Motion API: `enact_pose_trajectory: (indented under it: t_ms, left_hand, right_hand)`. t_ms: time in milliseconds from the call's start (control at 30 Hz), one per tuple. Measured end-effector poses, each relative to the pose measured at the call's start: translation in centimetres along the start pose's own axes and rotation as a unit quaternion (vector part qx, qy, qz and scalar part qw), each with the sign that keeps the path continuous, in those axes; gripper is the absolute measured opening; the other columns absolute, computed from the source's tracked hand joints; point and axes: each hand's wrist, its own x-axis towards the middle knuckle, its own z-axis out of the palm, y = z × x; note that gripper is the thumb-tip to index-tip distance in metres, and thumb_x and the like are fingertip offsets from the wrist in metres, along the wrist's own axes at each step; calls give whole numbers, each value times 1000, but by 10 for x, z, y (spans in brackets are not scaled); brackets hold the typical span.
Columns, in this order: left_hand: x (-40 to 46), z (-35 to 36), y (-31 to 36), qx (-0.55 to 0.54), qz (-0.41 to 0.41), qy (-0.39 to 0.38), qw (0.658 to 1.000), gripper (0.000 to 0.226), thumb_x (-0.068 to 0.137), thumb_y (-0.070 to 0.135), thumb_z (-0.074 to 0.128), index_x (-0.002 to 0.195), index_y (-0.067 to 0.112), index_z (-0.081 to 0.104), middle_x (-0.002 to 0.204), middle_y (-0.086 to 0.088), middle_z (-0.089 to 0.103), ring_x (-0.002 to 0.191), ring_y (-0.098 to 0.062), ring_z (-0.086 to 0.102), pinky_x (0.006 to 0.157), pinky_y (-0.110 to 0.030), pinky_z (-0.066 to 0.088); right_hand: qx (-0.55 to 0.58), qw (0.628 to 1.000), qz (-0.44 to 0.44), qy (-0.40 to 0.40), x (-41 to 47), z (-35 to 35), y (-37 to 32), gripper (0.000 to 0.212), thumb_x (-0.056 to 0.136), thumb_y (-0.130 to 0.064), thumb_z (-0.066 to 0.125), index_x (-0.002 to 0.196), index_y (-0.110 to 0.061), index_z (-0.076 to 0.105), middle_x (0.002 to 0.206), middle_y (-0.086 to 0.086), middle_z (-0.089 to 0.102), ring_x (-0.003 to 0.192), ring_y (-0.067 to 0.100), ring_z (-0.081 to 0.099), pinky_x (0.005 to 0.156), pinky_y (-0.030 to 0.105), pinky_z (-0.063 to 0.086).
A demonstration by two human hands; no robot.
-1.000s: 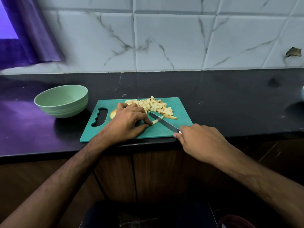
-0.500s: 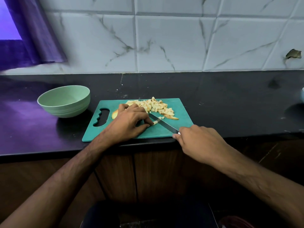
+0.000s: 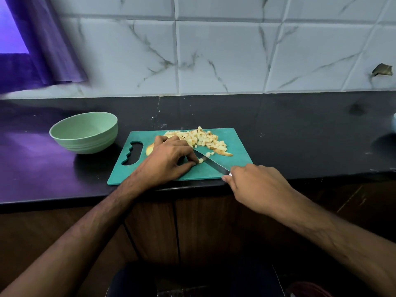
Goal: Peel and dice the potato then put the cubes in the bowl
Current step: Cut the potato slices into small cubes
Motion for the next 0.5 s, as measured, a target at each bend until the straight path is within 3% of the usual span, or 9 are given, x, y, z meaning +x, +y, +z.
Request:
enact_pose_trajectory:
  t_ms: [167,400,500]
  left_hand:
    - [0,-1,1,1,1,0,1000,8,91,36,72,98,33,74,93,20,63,96,-6,54,87,-30,20]
    - [0,1,0,2,-1,-1,1000,10,91,36,71,99,33,75,95,20,64,97,-4,51,89,-32,22]
    - [0,-2,2,-4,-4,-9,1000,12,91,38,68,99,33,75,96,19,65,96,-4,51,91,-34,26]
  right_hand:
    - [-13,1000,10,13,-8,-14,8,39,108,-53,22,99,-27,50,81,-8,51,71,10,56,60,31,47]
    - [-11,1000,9,-3,-26,-6,-1,38,108,-52,22,92,-26,45,73,-9,45,60,5,42,51,27,30]
    - [0,1000,1,3,-14,-4,-5,36,108,-51,24,95,-26,46,74,-10,46,62,4,45,52,28,33]
